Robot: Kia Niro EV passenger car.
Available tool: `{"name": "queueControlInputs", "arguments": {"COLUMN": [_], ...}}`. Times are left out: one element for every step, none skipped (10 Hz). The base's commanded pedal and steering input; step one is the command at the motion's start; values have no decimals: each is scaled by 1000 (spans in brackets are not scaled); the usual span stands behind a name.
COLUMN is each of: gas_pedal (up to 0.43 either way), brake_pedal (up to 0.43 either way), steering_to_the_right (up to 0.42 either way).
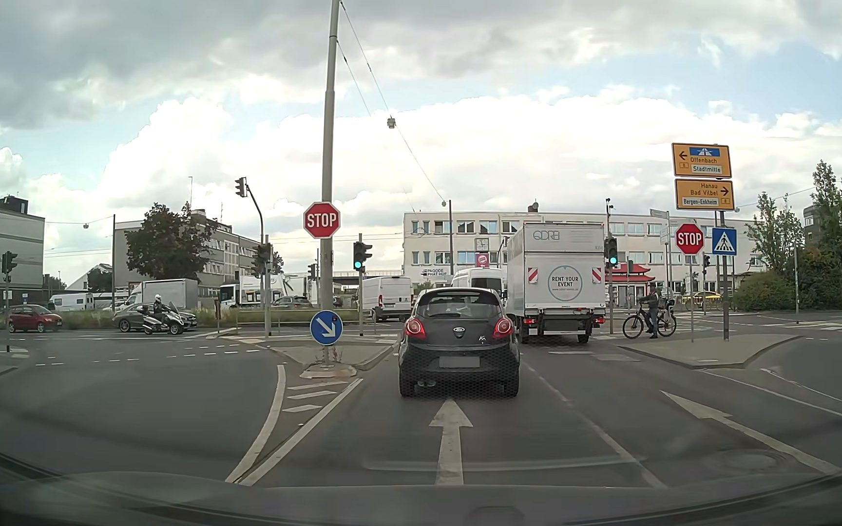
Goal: Follow the waypoints while adhering to traffic rules and regulations
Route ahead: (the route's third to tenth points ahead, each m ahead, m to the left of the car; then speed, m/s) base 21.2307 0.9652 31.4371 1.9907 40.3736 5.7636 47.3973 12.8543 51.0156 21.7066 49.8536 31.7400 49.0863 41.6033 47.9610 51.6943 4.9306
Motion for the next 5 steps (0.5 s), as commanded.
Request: {"name": "queueControlInputs", "arguments": {"gas_pedal": [47, 47, 47, 59, 59], "brake_pedal": [30, 30, 37, 30, 30], "steering_to_the_right": [2, 2, 2, 1, 2]}}
